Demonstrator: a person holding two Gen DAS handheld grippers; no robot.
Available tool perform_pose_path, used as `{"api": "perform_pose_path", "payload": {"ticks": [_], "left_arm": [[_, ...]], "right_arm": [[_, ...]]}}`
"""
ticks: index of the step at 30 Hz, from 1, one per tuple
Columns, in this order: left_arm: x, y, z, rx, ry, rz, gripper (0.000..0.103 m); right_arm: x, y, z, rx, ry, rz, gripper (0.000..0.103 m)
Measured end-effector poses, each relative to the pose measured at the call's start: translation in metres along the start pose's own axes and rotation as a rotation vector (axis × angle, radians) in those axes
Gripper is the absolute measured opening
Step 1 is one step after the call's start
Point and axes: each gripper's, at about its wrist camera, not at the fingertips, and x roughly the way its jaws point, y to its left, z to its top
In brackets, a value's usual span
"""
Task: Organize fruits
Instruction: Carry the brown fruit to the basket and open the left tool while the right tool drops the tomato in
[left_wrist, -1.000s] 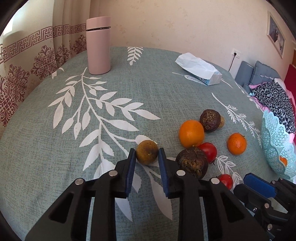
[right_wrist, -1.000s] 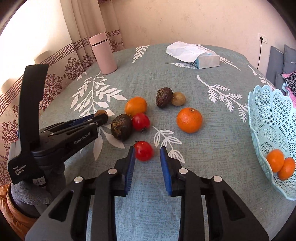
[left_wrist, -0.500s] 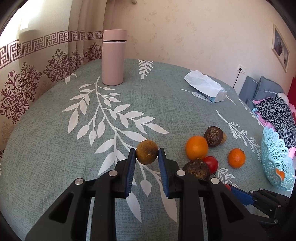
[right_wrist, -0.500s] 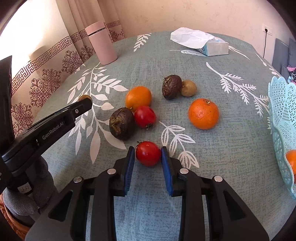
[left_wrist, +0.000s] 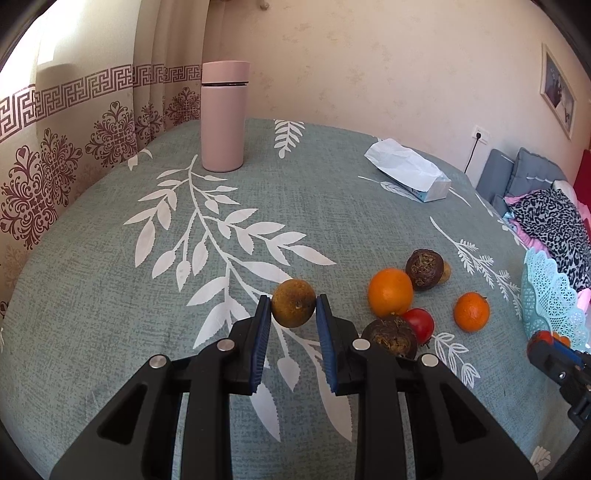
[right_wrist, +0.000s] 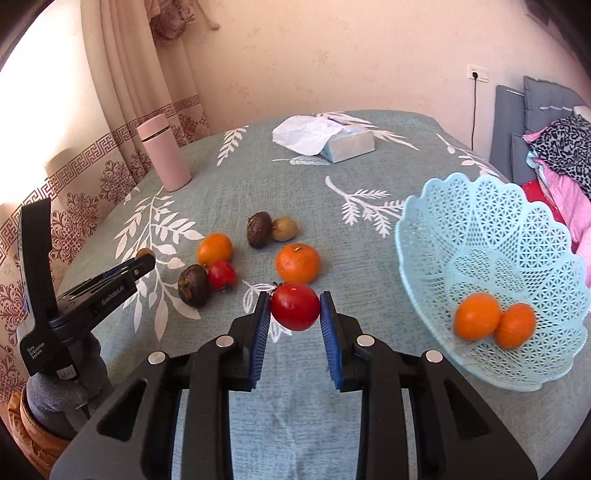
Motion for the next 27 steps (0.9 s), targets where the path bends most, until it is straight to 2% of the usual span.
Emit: {"api": "perform_pose_path", "payload": {"ticks": [6,14,15,16,17,18,23,27], "left_arm": [[0.001,-0.002,0.000,0.009,-0.002,0.009,0.025],[0.001,-0.003,-0.002,0.015,-0.006,0.026,0.025],[0.001,-0.003,-0.002,0.016,-0.009,0.029,0.025],[0.000,-0.004,-0.002,0.017,-0.012,0.033,0.025],[-0.001,-0.004,-0.002,0.018,-0.015,0.037,0.025],[-0.001,-0.005,-0.002,0.019,-0.017,0.040,0.025],[-0.008,-0.012,-0.005,0.034,-0.018,0.035,0.025],[-0.019,-0.028,-0.006,0.052,-0.023,-0.008,0.025]], "right_arm": [[-0.023,-0.036,0.001,0.062,-0.054,-0.079,0.028],[-0.039,-0.075,-0.007,0.153,-0.077,-0.148,0.029],[-0.042,-0.080,-0.009,0.167,-0.082,-0.152,0.031],[-0.045,-0.085,-0.010,0.183,-0.089,-0.158,0.042],[-0.048,-0.090,-0.011,0.198,-0.100,-0.165,0.059],[-0.052,-0.093,-0.013,0.210,-0.116,-0.176,0.063],[-0.067,-0.112,-0.018,0.250,-0.155,-0.219,0.064],[-0.077,-0.127,-0.023,0.288,-0.188,-0.259,0.064]]}}
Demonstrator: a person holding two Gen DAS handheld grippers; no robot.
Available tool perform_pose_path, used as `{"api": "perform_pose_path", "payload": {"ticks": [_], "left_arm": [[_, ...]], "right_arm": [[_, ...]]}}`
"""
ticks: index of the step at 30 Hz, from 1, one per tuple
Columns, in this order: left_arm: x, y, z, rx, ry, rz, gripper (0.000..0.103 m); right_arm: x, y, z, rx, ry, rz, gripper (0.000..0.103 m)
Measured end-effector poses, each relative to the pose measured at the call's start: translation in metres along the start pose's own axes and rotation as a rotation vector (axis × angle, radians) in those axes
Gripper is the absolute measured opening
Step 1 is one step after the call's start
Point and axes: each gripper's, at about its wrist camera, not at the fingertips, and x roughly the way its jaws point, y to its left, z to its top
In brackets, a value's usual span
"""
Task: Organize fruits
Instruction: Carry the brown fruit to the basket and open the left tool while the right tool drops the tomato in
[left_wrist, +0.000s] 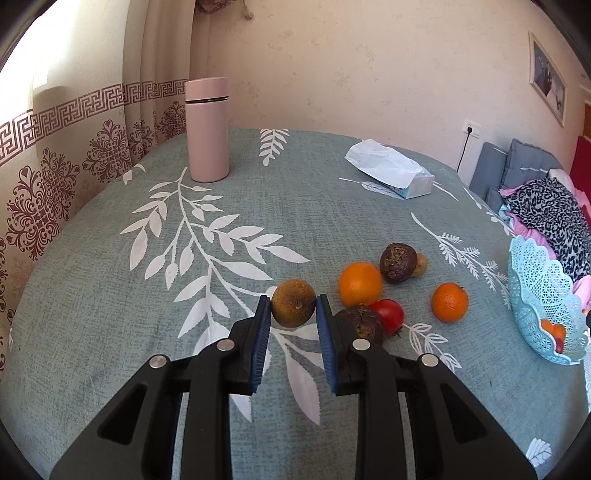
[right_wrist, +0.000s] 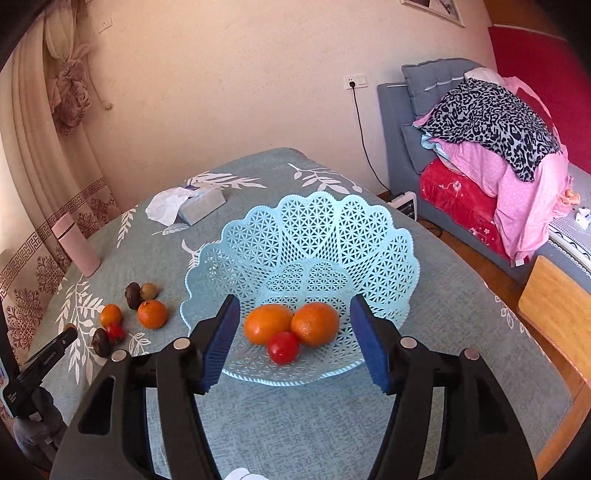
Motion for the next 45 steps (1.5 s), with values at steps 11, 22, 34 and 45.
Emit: {"api": "perform_pose_path", "payload": {"ticks": [11,22,34,45], "left_arm": [[-0.024,-0.082,0.003,0.113,0.003,-0.190,0.025],[-0.025,-0.162,-0.004,0.223,0.041,-0.326,0.025],[-0.015,-0.223,-0.009,0.301,0.086,-0.472,0.030],[-0.011,-0.183,-0.004,0.232,0.040,-0.391,0.077]], "right_arm": [[-0.007,-0.038,0.000,0.072,-0.050,-0.061,0.064],[-0.004,-0.048,-0.007,0.051,-0.060,-0.072,0.065],[-0.002,-0.061,-0.004,0.086,-0.061,-0.086,0.066],[-0.001,-0.056,-0.005,0.080,-0.053,-0.077,0.067]]}}
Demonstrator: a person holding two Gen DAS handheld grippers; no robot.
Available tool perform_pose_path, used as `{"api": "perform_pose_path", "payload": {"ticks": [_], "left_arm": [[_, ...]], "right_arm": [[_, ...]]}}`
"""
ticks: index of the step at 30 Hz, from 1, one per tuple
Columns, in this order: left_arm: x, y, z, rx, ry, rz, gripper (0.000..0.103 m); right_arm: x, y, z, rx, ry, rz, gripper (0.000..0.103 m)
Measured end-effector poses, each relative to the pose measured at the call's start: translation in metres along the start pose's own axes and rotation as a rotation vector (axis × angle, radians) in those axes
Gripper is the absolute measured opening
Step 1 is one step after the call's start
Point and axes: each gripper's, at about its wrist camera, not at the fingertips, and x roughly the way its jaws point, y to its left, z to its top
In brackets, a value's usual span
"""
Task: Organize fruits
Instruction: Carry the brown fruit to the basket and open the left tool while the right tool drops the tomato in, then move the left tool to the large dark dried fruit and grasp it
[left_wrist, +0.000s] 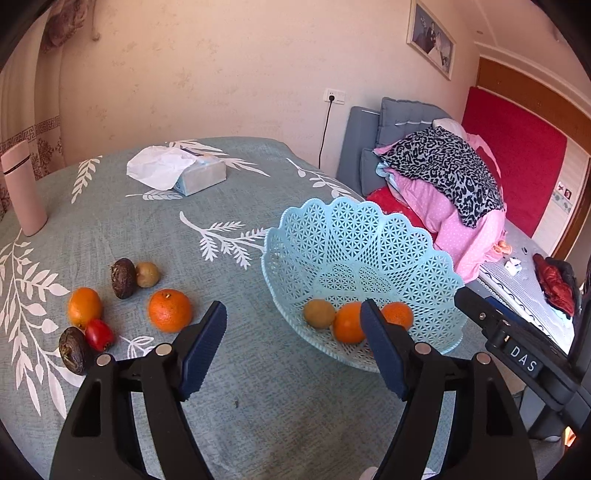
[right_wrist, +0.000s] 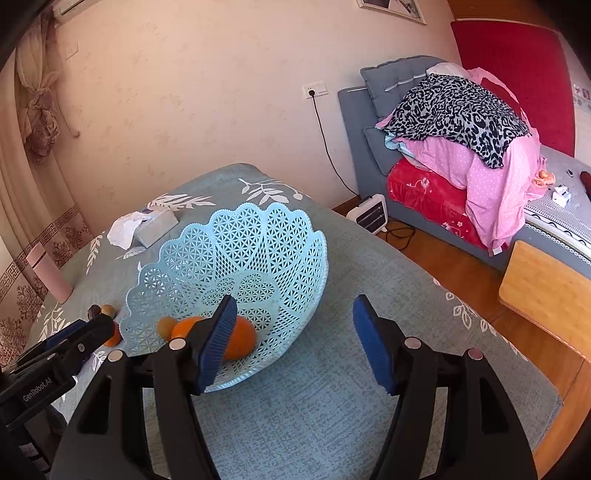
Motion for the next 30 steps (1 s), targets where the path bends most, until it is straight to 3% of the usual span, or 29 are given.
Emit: {"api": "perform_pose_path", "payload": {"ticks": [5,17,30], "left_arm": [[-0.010,0.030,-0.003,-0.076,-0.010,0.048,0.081],[-0.041,0.095,-0.010,-0.176,-0.051,0.190,0.085],[-0.047,0.150,-0.028,-0.242,-0.009,0.302,0.086]], "right_arm": [[-0.006,0.008,-0.001,-0.011,-0.011,0.017,0.074],[-0.012,0.035,-0.007,-0.051,0.006,0.076,0.074],[-0.016,0.078,-0.022,-0.127,0.049,0.165,0.075]]}}
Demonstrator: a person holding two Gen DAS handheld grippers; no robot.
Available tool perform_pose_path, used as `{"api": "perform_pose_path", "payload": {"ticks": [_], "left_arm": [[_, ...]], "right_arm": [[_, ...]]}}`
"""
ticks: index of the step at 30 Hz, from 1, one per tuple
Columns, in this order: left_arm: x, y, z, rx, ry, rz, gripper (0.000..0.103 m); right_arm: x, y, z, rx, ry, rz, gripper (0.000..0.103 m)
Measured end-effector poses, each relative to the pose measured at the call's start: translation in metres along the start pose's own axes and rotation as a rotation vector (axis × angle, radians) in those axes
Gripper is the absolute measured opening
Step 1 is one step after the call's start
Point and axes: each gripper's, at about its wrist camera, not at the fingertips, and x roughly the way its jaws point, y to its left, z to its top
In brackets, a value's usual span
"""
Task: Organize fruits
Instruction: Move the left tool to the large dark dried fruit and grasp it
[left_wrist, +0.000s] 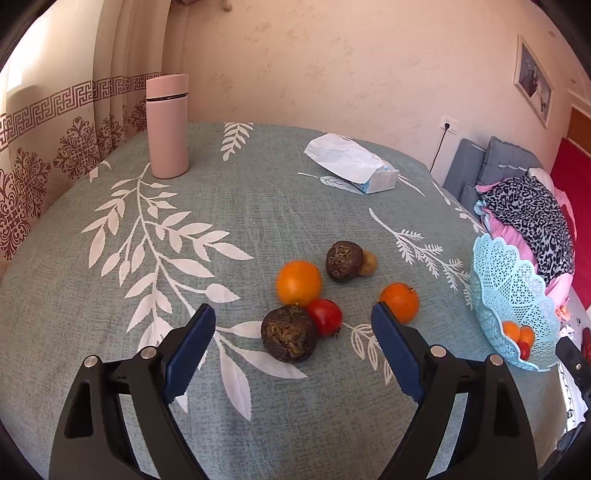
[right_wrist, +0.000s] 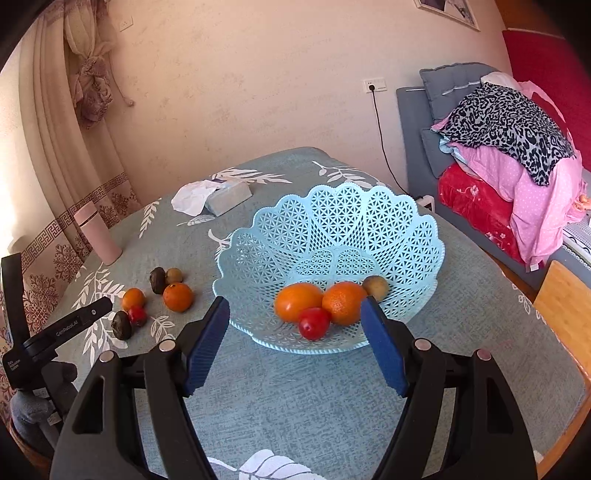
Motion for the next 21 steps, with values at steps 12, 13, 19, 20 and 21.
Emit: {"api": "perform_pose_path", "payload": {"ticks": [12,13,19,20,21], "left_arm": [[0.039,0.010,-0.002,0.026,0.133,-0.011,0.063],[0.042,0.011,-0.002,0.017,0.140,-0.026,0.063],[0.042,0.017,-0.007,-0.018,0.147,-0.091,0.041],[0.041,0.017,-0.007,-0.020,0.142,-0.091,0.041],[0.038,0.017,-0.007,-0.021,0.132,-0.091,0.041]], "right_arm": [[0.013,0.049,-0.016,-0.110,0.080,0.096,0.075],[0.014,0.053,-0.017,-0.118,0.086,0.103,0.075],[0.023,0.073,-0.019,-0.170,0.125,0.139,0.075],[0.026,0.077,-0.020,-0.175,0.136,0.147,0.075],[0.029,0.080,-0.020,-0.176,0.149,0.157,0.075]]}}
